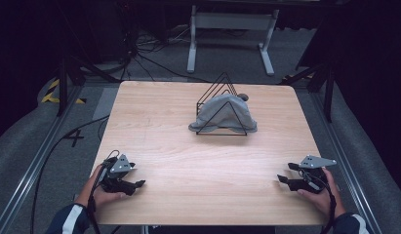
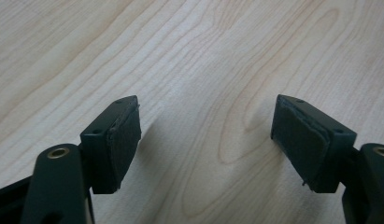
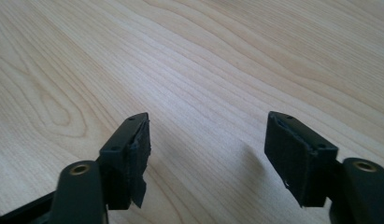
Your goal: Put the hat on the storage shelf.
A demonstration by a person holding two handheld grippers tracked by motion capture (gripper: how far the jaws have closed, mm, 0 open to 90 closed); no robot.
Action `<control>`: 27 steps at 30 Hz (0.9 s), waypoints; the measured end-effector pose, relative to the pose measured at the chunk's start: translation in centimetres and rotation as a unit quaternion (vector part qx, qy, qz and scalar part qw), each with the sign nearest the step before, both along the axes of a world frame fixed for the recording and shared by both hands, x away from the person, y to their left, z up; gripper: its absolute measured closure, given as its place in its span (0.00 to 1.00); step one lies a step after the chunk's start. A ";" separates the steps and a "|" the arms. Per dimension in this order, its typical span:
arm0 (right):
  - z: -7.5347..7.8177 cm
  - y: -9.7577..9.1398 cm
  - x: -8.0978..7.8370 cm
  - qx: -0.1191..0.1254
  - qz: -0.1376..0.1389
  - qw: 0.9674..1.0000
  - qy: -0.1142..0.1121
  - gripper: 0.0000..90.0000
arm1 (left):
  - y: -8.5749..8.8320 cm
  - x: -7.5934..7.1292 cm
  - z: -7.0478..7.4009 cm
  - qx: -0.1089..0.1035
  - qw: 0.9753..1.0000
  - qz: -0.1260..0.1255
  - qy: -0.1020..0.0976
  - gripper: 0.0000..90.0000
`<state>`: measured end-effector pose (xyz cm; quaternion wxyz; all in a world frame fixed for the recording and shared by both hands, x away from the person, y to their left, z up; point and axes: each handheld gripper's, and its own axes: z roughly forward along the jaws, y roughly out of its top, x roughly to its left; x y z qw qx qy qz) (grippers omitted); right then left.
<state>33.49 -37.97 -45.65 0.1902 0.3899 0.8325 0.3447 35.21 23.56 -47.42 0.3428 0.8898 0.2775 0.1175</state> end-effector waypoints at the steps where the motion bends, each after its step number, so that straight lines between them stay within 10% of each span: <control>1: -0.2 -0.1 -0.1 0.004 -0.002 1.000 0.001 0.34 | 0.0 -0.1 -0.2 -0.010 1.000 0.002 0.000 0.26; 5: -1.0 -0.3 -0.5 0.016 -0.007 1.000 -0.004 0.30 | 0.4 -0.2 -0.8 -0.037 0.999 0.006 -0.008 0.21; 27: -1.1 -0.2 -0.5 0.016 -0.029 0.999 -0.006 0.24 | 0.2 -0.5 -0.8 -0.036 0.999 0.031 -0.007 0.20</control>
